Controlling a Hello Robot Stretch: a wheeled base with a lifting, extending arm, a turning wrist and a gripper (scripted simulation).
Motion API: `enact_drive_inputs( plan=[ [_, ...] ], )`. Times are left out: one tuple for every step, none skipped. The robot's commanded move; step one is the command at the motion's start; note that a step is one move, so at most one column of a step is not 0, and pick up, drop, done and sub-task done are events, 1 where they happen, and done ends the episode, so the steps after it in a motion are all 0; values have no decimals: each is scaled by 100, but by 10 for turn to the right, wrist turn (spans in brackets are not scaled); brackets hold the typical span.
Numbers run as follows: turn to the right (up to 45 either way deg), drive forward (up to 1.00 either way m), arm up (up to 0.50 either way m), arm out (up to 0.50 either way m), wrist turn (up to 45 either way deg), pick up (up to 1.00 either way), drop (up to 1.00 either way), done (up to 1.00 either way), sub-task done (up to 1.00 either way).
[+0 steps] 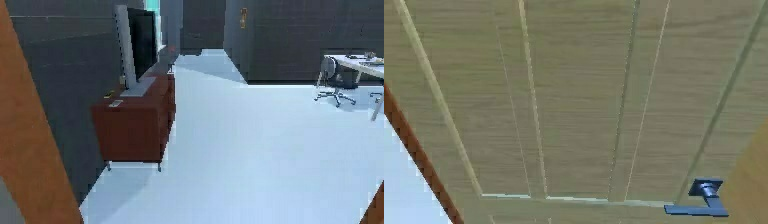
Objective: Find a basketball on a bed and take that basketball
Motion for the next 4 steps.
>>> enact_drive_inputs(
  plan=[
    [0,75,0,0,0,0,0,0,0],
    [450,0,0,0,0,0,0,0,0],
    [300,0,0,0,0,0,0,0,0],
    [0,35,0,0,0,0,0,0,0]
  ],
)
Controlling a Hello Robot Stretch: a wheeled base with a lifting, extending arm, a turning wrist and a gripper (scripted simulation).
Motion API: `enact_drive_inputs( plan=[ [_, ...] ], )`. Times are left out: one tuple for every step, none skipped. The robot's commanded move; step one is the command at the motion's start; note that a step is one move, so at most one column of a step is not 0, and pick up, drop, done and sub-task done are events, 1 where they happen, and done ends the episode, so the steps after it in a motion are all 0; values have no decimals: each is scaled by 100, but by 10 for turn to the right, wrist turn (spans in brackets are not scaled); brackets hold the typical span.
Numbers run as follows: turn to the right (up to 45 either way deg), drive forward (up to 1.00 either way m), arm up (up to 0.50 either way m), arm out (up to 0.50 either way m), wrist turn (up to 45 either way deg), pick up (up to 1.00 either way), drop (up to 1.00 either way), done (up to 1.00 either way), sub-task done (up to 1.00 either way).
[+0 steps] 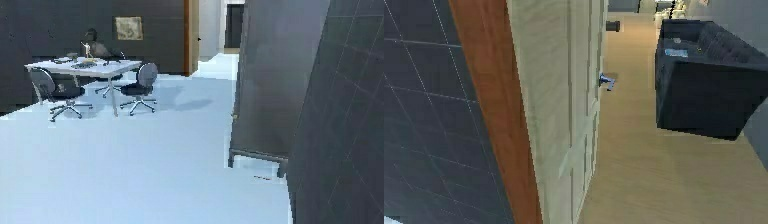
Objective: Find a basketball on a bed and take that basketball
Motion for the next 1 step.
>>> enact_drive_inputs(
  plan=[
    [0,100,0,0,0,0,0,0,0]
  ],
)
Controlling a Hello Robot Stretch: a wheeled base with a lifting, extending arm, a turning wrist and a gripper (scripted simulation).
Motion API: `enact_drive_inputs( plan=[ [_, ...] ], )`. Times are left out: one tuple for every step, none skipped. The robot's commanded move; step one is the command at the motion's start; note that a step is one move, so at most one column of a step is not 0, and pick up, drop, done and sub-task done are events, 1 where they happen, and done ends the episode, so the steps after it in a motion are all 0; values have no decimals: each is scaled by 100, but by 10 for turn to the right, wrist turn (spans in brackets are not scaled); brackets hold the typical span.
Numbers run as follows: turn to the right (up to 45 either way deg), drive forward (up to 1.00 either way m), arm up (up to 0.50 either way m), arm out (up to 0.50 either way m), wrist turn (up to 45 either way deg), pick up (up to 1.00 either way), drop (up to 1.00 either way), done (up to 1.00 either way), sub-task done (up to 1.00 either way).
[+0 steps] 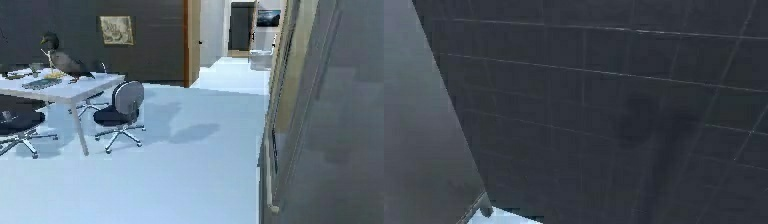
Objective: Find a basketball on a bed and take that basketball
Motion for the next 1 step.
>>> enact_drive_inputs(
  plan=[
    [0,65,0,0,0,0,0,0,0]
  ],
)
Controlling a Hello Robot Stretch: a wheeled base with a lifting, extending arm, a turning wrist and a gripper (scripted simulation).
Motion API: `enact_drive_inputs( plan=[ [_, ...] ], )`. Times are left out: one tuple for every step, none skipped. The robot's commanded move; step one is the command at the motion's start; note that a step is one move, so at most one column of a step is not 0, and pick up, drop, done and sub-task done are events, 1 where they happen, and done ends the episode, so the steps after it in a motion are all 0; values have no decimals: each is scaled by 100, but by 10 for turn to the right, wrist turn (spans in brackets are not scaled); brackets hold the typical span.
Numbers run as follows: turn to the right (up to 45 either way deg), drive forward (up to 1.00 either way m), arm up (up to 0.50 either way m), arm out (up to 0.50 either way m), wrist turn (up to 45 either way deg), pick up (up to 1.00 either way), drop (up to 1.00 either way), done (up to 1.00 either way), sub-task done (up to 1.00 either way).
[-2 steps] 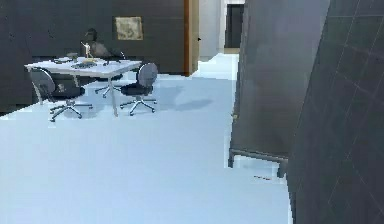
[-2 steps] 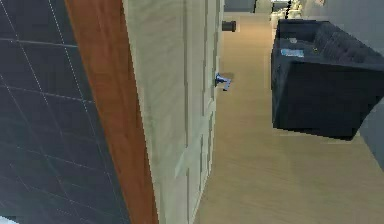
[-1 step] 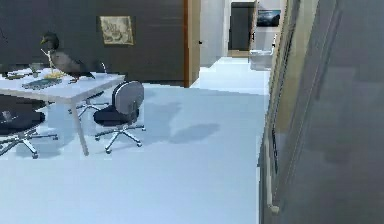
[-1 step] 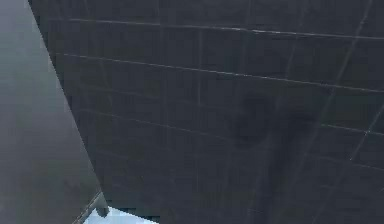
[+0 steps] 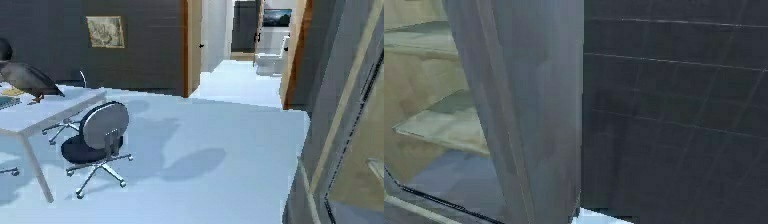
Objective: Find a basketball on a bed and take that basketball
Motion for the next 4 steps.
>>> enact_drive_inputs(
  plan=[
    [-450,0,0,0,0,0,0,0,0],
    [-270,0,0,0,0,0,0,0,0],
    [0,5,0,0,0,0,0,0,0],
    [450,0,0,0,0,0,0,0,0]
  ],
)
